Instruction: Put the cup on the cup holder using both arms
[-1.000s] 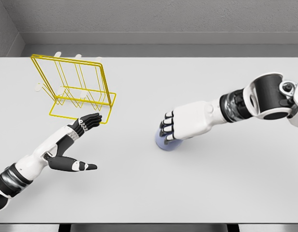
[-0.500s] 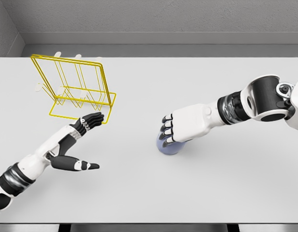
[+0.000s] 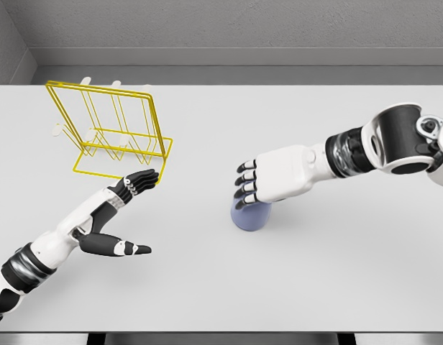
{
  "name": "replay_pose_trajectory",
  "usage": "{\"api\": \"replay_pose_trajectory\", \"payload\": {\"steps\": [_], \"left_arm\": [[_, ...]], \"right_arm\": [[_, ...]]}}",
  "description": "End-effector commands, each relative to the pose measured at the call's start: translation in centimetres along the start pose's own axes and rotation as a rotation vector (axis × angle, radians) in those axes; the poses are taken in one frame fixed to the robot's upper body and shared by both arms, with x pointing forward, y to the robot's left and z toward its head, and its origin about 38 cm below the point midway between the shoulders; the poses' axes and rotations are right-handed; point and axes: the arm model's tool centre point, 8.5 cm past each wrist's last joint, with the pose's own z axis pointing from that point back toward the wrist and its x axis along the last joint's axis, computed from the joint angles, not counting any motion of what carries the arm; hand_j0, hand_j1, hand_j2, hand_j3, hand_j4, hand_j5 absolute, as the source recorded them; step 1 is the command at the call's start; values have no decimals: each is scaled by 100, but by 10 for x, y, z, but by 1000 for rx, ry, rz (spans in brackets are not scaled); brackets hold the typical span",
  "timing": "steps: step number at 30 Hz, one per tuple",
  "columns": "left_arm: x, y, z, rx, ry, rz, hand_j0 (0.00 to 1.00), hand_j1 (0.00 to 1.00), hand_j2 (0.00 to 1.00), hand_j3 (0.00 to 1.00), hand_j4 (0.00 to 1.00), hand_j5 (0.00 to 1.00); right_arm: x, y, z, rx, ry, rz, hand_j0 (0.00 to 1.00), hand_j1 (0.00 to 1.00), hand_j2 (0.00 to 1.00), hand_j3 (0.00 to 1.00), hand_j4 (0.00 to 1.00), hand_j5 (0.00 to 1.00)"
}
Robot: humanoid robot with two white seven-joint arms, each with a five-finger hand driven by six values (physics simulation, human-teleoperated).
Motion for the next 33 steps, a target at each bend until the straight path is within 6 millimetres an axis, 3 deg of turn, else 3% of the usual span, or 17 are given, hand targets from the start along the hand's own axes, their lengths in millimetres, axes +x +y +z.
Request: {"api": "replay_pose_trajectory", "payload": {"steps": [1, 4, 9, 12, 15, 17, 20, 24, 29, 33], "left_arm": [[0, 0, 0, 1, 0, 1, 100, 100, 100, 100, 100, 100], [0, 0, 0, 1, 2, 1, 100, 100, 100, 100, 100, 100], [-3, -4, -10, 0, -26, -3, 100, 100, 100, 100, 100, 100], [-4, -10, -19, -15, -46, -12, 100, 100, 100, 100, 100, 100], [-5, -12, -25, -29, -49, -18, 100, 100, 100, 100, 100, 100], [-5, -14, -29, -32, -59, -13, 100, 100, 100, 100, 100, 100], [-8, -13, -36, -25, -66, -9, 100, 100, 100, 100, 100, 100], [-6, -18, -53, -35, -101, 3, 100, 100, 100, 100, 100, 100], [-4, -21, -74, -60, -131, -4, 100, 100, 100, 100, 100, 100], [-9, -15, -83, -60, -124, -20, 100, 100, 100, 100, 100, 100]], "right_arm": [[-1, -1, 1, -5, 5, -2, 100, 100, 100, 100, 100, 100], [-14, -13, 19, -48, 63, 7, 100, 100, 100, 100, 100, 100], [-16, -15, 23, -55, 73, 7, 100, 100, 100, 100, 100, 100], [-24, -20, 39, -91, 115, 4, 100, 100, 100, 100, 100, 100], [-36, -33, 71, -193, 185, -6, 100, 100, 100, 100, 100, 100], [-42, -35, 104, -244, 245, -40, 100, 100, 100, 100, 100, 100], [-41, -12, 127, -247, 297, -90, 100, 100, 100, 100, 100, 100], [-38, 11, 174, -389, 376, -225, 100, 100, 100, 100, 100, 100], [-49, 61, 177, -513, 400, -477, 100, 100, 100, 100, 100, 100], [-36, 86, 191, -678, 431, -618, 100, 100, 100, 100, 100, 100]]}}
